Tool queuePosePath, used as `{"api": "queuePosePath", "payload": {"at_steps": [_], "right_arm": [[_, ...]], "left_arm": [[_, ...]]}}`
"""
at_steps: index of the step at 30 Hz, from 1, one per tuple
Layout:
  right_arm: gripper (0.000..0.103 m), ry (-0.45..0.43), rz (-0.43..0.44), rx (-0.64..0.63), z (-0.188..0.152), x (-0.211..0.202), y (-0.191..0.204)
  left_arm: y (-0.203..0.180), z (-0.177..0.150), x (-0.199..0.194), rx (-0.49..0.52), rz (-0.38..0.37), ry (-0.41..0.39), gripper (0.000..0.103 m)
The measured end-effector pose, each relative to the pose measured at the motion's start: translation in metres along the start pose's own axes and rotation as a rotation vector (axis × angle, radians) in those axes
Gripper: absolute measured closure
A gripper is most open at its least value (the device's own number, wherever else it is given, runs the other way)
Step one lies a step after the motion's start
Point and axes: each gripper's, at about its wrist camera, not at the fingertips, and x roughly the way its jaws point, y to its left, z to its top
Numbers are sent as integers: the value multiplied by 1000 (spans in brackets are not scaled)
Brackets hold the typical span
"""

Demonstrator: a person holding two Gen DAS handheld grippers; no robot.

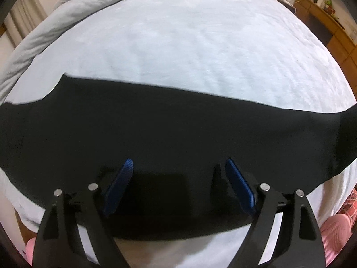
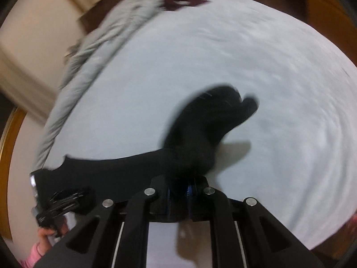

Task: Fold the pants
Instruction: 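Fold the trousers with the right gripper toward the left gripper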

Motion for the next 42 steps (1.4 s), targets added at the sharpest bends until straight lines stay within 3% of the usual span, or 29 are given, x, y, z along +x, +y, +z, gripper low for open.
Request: {"api": "queuePosePath", "payload": {"at_steps": [5,11,20,26,32,40,42], "right_arm": [[91,40,113,-134,-14,25,78],[91,116,169,-247,-38,71,155],[91,233,244,-332,-71,133,229],[91,270,230,-417,-94,158,254],[91,293,238,-402,-103,168,250],[87,293,243,-407,-102,168,250],[81,299,256,-399,-102,169,249]], "left_arm": [[46,4,0,-58,-27,25,19],[89,3,-8,-170,-110,41,19],[124,1,-10,-259,-159,41,18],[132,5,-4,-306,-213,56,18],[121,18,9,-320,-256,82,18],[93,35,12,-273,-246,122,18],[93,38,17,-283,-239,140,18]]}}
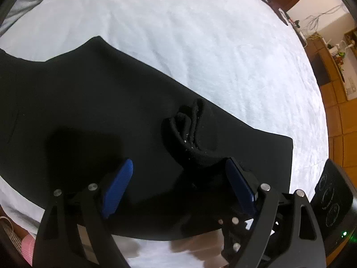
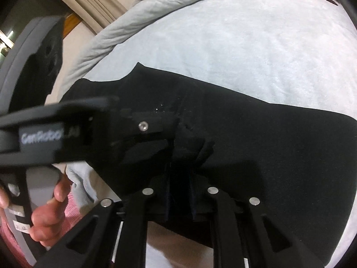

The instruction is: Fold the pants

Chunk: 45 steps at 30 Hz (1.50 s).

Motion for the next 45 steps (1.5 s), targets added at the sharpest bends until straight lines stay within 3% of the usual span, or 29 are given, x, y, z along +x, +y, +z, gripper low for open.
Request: {"api": "queuePosePath", "payload": {"at_steps": [2,3,5,7,9,12,15,18,20,21,24,27,29,31,34,36,41,45], "right_arm": [[60,12,40,13,-1,0,-1],[60,11,64,11,-3,-3,-1],[59,10,48,-10,-5,-8,0],[54,4,34,-9,-10,-19,-5],[53,-11,20,18,-15,-35,-18],[52,-41,-14,73,-21,-62,-43],[52,-74,-31,131,-25,-85,-67],[50,-101,-65,155,-25,-99,-80],[50,-110,-64,161,-25,-102,-83],[50,-112,-59,161,-24,-102,-82],[50,-102,-57,150,-19,-93,-78],[50,-73,-58,159,-15,-78,-76],[50,-38,-77,162,-15,-66,-79],[50,-17,-99,147,-16,-59,-78],[50,-24,-104,132,-18,-64,-75],[50,-34,-85,133,-17,-67,-73],[50,-30,-55,90,-13,-62,-51],[50,-7,-49,69,-9,-46,-35]], "left_arm": [[-1,4,6,-9,14,11,17],[0,5,9,-12,11,15,19],[2,4,11,-15,3,17,36],[0,3,12,0,-13,23,59],[-5,2,9,23,-22,21,76],[-12,1,7,42,3,-5,85],[-4,-1,-2,14,-29,-31,95],[12,-1,-22,-6,-18,-101,103],[25,1,-36,4,70,-172,103],[33,4,-36,-6,79,-171,103],[59,7,-26,-65,35,-86,103],[65,7,-26,-44,54,-84,103],[68,6,-31,-36,60,-94,90],[75,6,-43,-24,95,-115,54],[101,5,-71,-23,173,-169,41],[134,2,-91,-80,222,-186,34],[226,-16,-125,-309,328,-211,34],[260,-20,-123,-407,288,-200,35]]}}
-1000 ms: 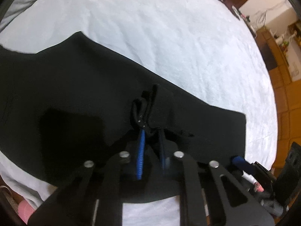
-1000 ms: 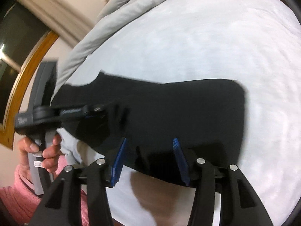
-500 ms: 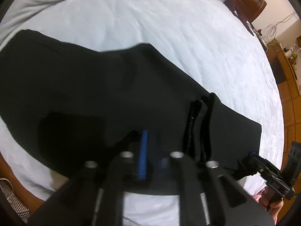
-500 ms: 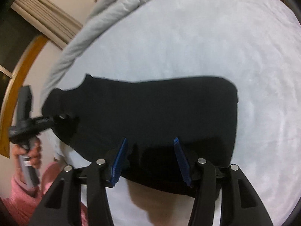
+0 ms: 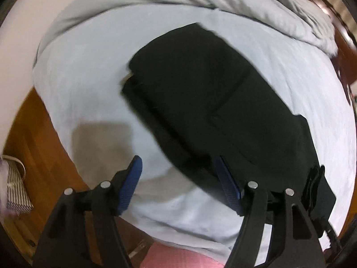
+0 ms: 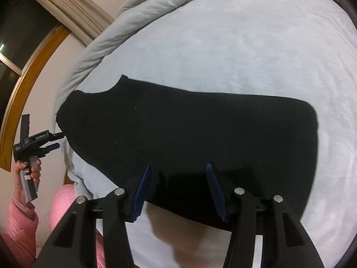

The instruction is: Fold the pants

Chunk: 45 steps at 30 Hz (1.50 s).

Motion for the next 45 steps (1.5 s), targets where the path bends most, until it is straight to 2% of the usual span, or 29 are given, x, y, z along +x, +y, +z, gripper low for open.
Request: {"api": "queuePosePath", "payload": {"at_steps": [6,8,11,13,16,18,23,25,29,33,39,42,45], "right_arm": [[52,33,-26,22,-3,18,-2],[52,33,-27,25,-6,19,-4],[52,37,-35,23,-7,21,-5],[52,40,-45,14,-7,22,-3],[51,40,-58,-1,-8,24,-1],[51,40,-57,-2,-9,24,-1],[51,41,-33,21,-8,22,-6],[51,42,-26,28,-8,21,-7],[51,43,-16,40,-8,18,-9],[51,38,-20,43,-9,13,-9],[51,19,-10,87,-11,0,-20],[51,11,-3,108,-10,-4,-26],[51,-1,-4,125,-9,-8,-32]], "left_arm": [[25,20,20,-31,-87,13,33],[25,25,30,-61,-103,26,29],[26,22,39,-113,-125,44,30],[21,19,32,-107,-148,19,50],[22,13,20,-106,-171,-14,68],[23,16,22,-136,-184,-9,70],[21,14,28,-133,-155,-10,74],[16,14,23,-136,-159,-38,82],[5,11,-1,-122,-200,-131,86],[-35,5,-39,26,-250,-260,86],[-108,-23,-69,312,-276,-350,86],[-141,-45,-72,467,-276,-350,86],[-163,-60,-65,565,-291,-304,85]]}}
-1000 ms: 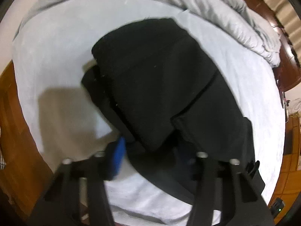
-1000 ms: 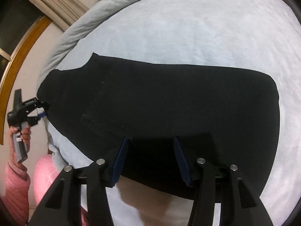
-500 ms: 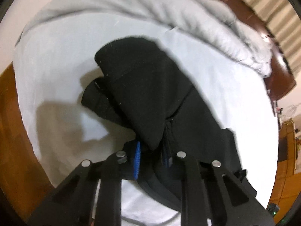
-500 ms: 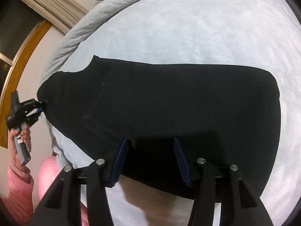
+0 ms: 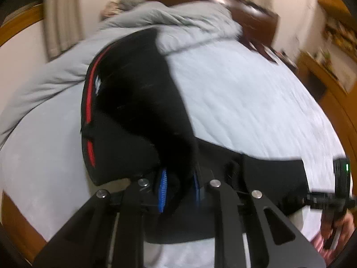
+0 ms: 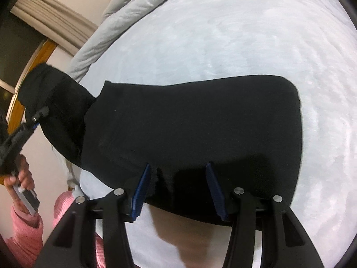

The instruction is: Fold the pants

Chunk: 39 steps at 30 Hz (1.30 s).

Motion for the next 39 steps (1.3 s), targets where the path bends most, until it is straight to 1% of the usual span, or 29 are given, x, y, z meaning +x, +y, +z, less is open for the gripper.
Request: {"api": "queuePosePath", "payload": {"at_steps": [2,5,7,8,9,10,11,12,14,15,17,18,19,20,22,24,26,27,30,33,35,37,39], "right_arm": [[51,-4,6,14,1,-1,-3],[51,-6,12,24,2,-1,-6],[50,-5,10,24,3,1,-5],[50,-4,9,23,4,2,-5],[49,-3,9,22,5,3,-5],[48,-3,10,21,6,3,-5],[47,-1,10,20,7,4,-4],[46,-1,8,19,8,4,-3],[43,-2,-3,10,10,4,-1],[42,-2,-6,5,12,3,0],[36,-3,-6,-2,16,3,5],[34,-2,4,-2,20,3,9],[31,0,21,0,23,3,13],[28,2,35,-1,25,2,16],[24,6,63,-15,33,3,30],[19,17,73,-36,41,7,46],[17,40,81,-45,47,15,58],[17,52,85,-42,51,20,62],[17,98,74,-14,61,40,67],[17,146,51,3,63,59,64],[15,168,27,-6,62,72,66],[15,159,7,-32,60,77,71],[22,145,-15,-78,60,79,78]], "left_arm": [[-14,-3,9,56,-15,32,85],[-37,-10,25,172,-44,113,83],[-53,-21,36,268,-68,182,78],[-55,-27,36,294,-80,206,76],[-59,-32,37,313,-114,243,68],[-59,-37,38,315,-158,278,50],[-58,-40,36,308,-172,287,37],[-54,-39,32,290,-164,273,19],[-43,-36,26,257,-158,243,17],[-34,-33,23,211,-161,237,17],[-17,-30,20,126,-140,225,13],[-7,-28,22,79,-106,228,13],[4,-27,27,28,-55,239,13],[9,-28,32,-1,-32,245,13],[25,-30,45,-95,40,290,13],[33,-29,54,-149,52,312,13],[34,-31,58,-165,48,314,13],[33,-31,61,-153,55,316,13],[29,-34,66,-93,107,318,13],[27,-37,69,-75,114,321,13],[29,-38,71,-87,117,331,12],[32,-41,74,-114,106,344,12],[35,-41,75,-137,93,354,12]]}}
